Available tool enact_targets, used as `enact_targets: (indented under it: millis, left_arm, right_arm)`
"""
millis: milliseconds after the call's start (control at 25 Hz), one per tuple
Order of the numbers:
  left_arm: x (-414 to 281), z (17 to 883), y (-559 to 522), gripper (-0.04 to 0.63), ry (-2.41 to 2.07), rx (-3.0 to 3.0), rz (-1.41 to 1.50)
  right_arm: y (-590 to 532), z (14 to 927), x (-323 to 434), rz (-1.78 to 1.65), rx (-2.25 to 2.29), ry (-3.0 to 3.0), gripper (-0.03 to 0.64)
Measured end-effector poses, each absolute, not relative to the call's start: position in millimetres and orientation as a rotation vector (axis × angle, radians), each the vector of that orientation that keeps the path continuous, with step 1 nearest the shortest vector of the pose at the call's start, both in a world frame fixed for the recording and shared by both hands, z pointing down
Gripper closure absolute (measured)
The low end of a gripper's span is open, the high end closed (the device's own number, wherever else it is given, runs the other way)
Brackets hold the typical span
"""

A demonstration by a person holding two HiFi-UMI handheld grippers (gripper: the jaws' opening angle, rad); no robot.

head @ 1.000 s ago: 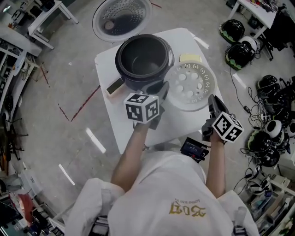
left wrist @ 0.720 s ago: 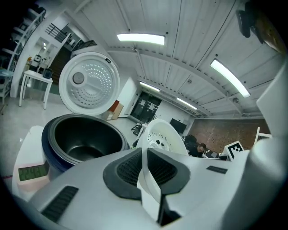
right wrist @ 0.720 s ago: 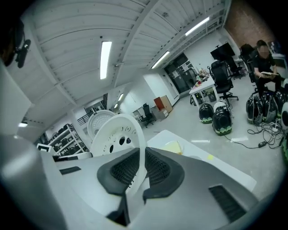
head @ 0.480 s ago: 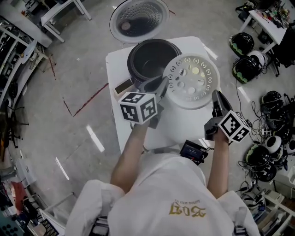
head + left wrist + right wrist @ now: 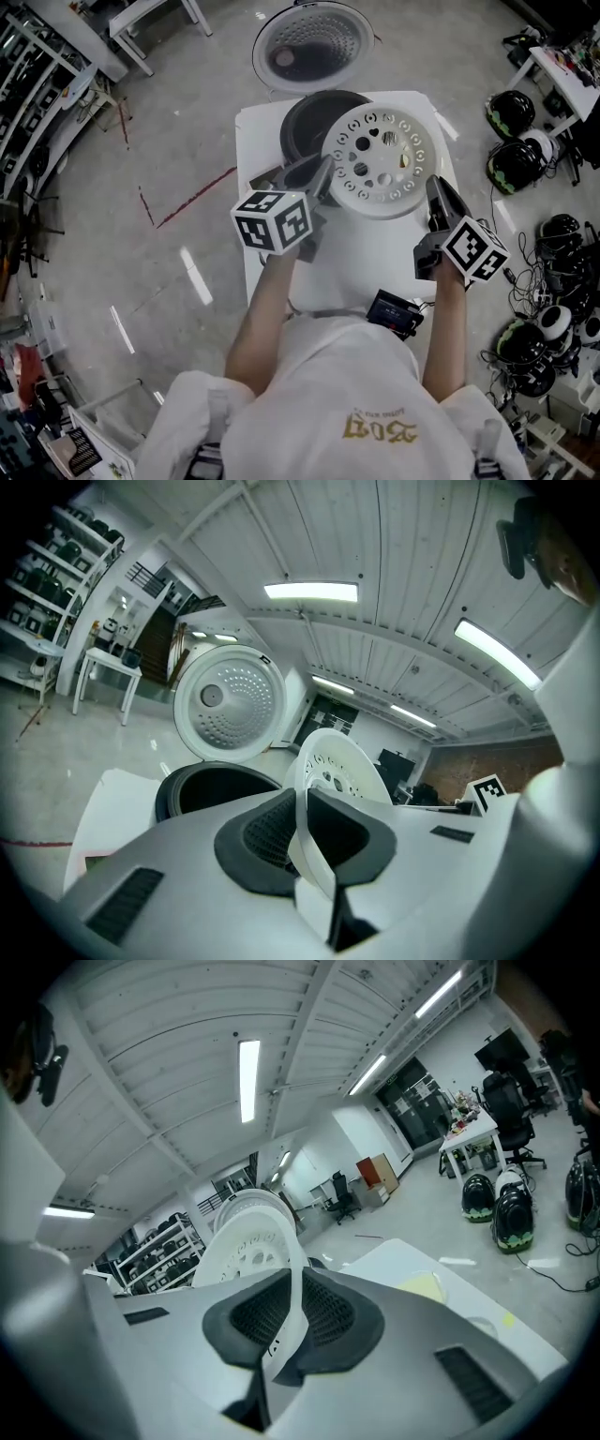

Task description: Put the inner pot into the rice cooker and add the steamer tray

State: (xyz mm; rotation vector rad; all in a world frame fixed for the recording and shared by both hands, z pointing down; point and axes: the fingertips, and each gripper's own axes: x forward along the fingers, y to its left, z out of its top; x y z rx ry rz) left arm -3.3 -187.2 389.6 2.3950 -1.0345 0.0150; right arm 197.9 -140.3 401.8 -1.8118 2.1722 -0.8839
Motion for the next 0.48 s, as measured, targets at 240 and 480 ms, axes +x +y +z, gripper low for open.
enact_targets:
  millis: [240,480]
  left_arm:
    - [-33,382,-199,0.54,-1.143,2.351,-0.028]
    - [-64,386,-212,0.538,-1.236,2.301,-0.038]
  right_arm:
    - [-169,389,172,-0.872,-1.723,2.262,0.569]
    - [-196,387,142,-0.876,-1.639,2.36,0.569]
